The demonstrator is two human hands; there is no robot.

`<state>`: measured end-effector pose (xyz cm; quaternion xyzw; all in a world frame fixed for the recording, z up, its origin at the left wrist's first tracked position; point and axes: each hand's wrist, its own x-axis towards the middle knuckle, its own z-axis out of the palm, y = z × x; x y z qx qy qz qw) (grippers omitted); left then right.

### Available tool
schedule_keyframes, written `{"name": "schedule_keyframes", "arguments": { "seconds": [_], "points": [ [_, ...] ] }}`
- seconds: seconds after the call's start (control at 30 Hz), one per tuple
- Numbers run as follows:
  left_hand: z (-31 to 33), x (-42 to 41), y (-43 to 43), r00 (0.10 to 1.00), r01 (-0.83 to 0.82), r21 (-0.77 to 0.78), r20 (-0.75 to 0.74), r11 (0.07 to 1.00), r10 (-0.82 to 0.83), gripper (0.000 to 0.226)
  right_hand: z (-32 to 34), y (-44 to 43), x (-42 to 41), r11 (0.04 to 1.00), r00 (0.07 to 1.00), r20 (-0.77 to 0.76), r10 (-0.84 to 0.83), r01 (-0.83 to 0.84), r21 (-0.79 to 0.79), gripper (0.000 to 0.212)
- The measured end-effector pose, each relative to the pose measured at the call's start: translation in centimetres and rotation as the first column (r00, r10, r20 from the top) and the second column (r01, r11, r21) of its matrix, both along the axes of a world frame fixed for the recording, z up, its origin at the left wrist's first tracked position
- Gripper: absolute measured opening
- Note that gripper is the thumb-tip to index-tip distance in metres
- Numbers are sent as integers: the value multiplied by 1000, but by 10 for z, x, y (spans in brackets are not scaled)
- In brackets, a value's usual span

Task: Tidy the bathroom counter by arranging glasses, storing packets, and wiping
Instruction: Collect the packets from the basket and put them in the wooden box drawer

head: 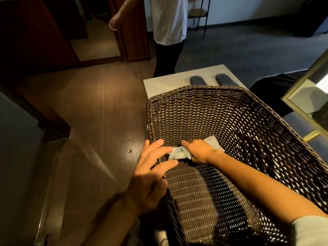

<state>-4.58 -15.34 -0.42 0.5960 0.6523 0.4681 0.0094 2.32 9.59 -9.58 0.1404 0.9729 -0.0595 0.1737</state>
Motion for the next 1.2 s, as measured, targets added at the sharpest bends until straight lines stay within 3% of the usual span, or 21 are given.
{"name": "schedule_keyframes", "arguments": {
  "seconds": [0.13,0.37,0.5,0.57,0.7,0.83,1.03,1.2],
  "points": [
    [0,0,1,1000,-7,1,7,1000,7,58,0,-8,-13,1000,997,-83,-10,12,24,41],
    [-1,-1,-1,999,-2,-6,-34,1000,2,57,-2,-20,-30,987,987,55,-150,153,-49,32],
    [0,-3,-1,998,-10,-4,-66,1000,10,66,7,-29,-25,986,984,105,-141,149,-73,42],
    [-2,-3,0,995,-27,-9,-93,1000,26,69,13,-32,-21,981,983,116,-143,157,-112,59],
    [-7,-5,2,994,-49,7,-102,999,49,56,29,-31,-3,986,986,89,-138,146,-84,75],
    [-6,-8,1,995,2,20,-97,1000,0,59,67,-30,27,989,987,60,-147,148,-11,48],
    [-5,-6,-2,997,31,22,-74,999,-29,61,155,-55,87,944,946,13,-323,321,78,38],
    [-5,-9,-3,996,54,27,-79,998,-52,62,237,-104,162,833,847,-88,-524,532,153,32]
  ]
}}
